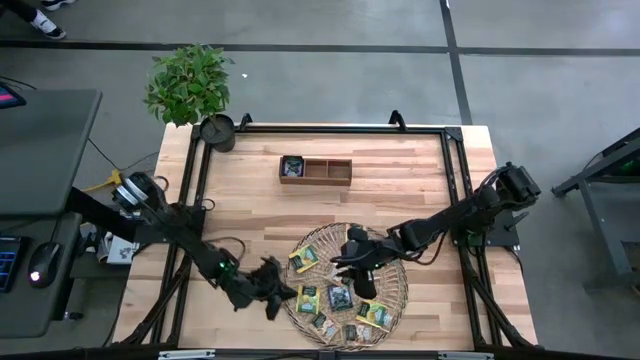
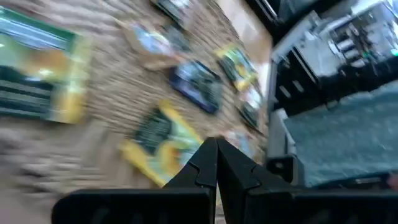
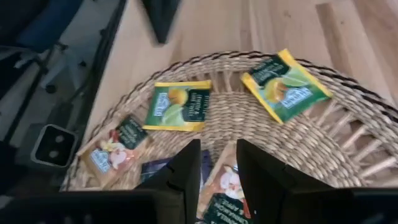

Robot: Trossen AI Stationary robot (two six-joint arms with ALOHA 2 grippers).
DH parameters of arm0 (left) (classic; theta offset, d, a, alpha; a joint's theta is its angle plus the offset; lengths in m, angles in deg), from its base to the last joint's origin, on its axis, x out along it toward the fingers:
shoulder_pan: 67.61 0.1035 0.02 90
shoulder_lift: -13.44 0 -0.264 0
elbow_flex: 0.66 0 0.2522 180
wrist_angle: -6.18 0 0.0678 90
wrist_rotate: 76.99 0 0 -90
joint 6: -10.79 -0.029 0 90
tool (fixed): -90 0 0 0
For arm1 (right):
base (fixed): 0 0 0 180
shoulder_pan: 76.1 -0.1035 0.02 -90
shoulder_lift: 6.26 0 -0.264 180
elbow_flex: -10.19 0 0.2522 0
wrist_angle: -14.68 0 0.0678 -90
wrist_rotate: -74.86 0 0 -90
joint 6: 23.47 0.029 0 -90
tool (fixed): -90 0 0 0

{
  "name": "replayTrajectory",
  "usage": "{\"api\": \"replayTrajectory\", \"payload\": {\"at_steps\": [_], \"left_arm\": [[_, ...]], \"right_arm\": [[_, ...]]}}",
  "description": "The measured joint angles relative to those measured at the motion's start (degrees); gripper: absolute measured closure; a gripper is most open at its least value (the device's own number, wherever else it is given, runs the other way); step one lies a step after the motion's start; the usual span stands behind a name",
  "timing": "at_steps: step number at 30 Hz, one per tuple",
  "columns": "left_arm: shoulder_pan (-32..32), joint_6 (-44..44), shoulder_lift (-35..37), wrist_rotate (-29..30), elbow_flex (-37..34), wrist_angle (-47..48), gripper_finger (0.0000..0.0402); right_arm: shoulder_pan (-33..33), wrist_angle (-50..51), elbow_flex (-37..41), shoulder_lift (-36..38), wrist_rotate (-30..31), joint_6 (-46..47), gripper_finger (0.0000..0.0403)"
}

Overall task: Pick & Place Tea
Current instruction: Put the yellow tea bag in the middle section of the wooden organizer

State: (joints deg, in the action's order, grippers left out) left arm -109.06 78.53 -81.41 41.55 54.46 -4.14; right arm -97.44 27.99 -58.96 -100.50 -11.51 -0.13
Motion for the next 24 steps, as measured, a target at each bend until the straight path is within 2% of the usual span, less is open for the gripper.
{"api": "replayTrajectory", "payload": {"at_steps": [4, 9, 16, 24], "left_arm": [[-0.3, 2.0, -4.1, -0.7, 4.9, 6.0, 0.0401], [-0.6, 10.6, -6.4, -0.6, 9.4, 16.2, 0.0401], [-0.5, 13.7, -6.6, 1.5, 10.1, 17.0, 0.0401], [-0.5, 15.2, -6.6, 1.8, 10.1, 18.2, 0.0401]], "right_arm": [[-0.6, -0.5, 0.0, 0.0, 2.0, 0.4, 0.032], [-1.3, -1.3, 0.1, -0.3, 0.3, 1.2, 0.0335], [-5.5, -7.5, -0.1, -5.5, -1.7, 0.1, 0.0398], [-6.9, -11.0, -6.4, -14.4, -2.4, -1.2, 0.0399]]}}
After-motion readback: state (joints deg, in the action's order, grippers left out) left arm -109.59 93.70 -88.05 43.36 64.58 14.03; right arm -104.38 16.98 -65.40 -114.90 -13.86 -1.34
